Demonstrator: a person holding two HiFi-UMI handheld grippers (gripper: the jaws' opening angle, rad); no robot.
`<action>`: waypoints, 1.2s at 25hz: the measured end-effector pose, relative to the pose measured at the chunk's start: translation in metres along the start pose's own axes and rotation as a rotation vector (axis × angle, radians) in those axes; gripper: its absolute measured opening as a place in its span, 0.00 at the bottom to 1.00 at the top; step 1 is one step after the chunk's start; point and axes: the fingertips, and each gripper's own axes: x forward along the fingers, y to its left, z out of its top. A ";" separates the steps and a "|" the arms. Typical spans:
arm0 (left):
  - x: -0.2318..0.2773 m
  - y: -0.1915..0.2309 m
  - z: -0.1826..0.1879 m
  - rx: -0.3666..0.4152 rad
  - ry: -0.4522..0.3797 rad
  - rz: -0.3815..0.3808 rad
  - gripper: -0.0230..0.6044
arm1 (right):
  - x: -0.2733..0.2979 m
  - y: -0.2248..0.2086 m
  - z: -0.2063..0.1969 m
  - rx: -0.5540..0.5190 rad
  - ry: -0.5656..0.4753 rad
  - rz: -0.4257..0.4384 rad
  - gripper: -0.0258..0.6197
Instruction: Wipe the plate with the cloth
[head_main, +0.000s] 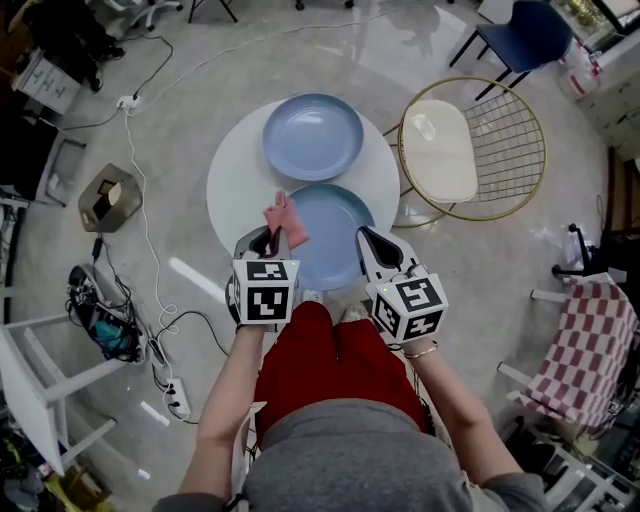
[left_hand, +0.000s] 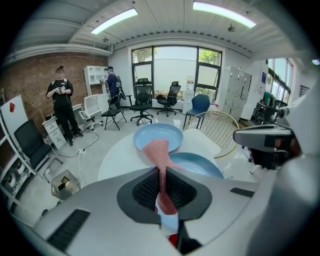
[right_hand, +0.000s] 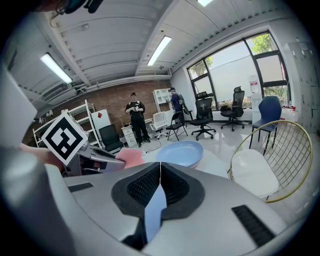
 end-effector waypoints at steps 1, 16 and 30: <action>-0.004 0.000 0.002 -0.006 -0.012 0.006 0.08 | -0.003 0.000 0.003 -0.004 -0.009 0.000 0.09; -0.056 -0.019 0.052 -0.012 -0.216 0.009 0.08 | -0.047 -0.008 0.052 -0.021 -0.143 0.000 0.09; -0.113 -0.044 0.085 0.045 -0.412 0.008 0.08 | -0.087 0.001 0.083 -0.046 -0.257 0.027 0.09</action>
